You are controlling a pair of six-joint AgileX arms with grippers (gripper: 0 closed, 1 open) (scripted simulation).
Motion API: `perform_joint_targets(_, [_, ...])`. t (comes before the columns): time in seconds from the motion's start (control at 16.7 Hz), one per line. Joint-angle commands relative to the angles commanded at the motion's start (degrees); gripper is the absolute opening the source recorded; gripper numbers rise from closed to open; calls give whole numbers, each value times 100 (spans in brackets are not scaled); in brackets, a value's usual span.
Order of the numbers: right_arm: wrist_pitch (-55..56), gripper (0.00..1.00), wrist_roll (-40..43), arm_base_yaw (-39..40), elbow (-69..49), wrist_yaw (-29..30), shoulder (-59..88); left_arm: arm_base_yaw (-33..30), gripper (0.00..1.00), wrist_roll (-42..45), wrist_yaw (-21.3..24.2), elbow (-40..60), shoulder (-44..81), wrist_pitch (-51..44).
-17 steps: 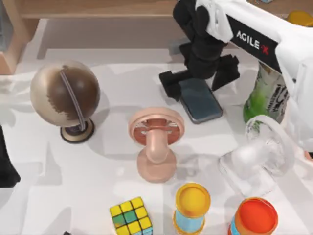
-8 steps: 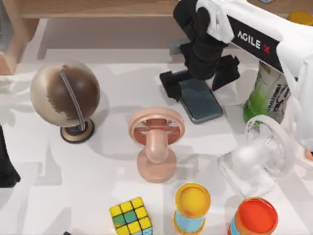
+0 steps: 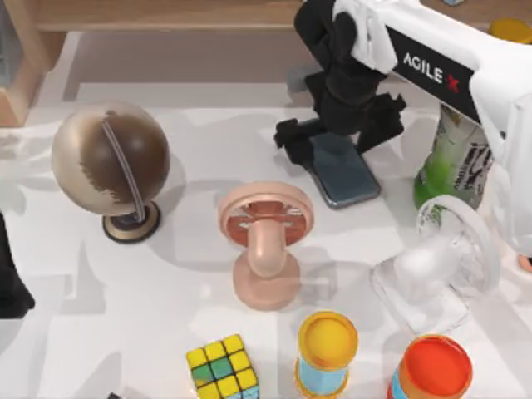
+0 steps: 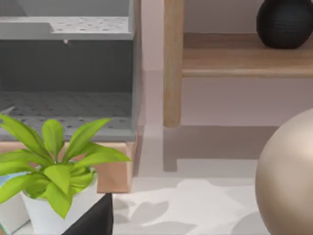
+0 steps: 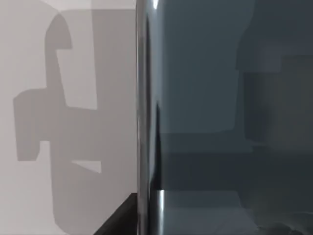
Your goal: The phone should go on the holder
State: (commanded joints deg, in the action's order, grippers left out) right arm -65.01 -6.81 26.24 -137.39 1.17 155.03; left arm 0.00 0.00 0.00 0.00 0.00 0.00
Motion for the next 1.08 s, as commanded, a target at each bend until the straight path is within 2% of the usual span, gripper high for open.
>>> perform_joint_targets(0.12, [0, 2, 0, 0, 0, 0, 0, 0, 100, 0, 0, 0, 0, 0])
perform_joint_targets(0.18, [0, 0, 0, 0, 0, 0, 0, 0, 100, 0, 0, 0, 0, 0])
perform_joint_targets(0.72, [-68, 0, 4, -14, -3, 38, -210, 0, 100, 0, 0, 0, 0, 0])
perform_joint_targets(1.08, [-508, 0, 4, -16, -442, 37, -204, 0, 100, 0, 0, 0, 0, 0])
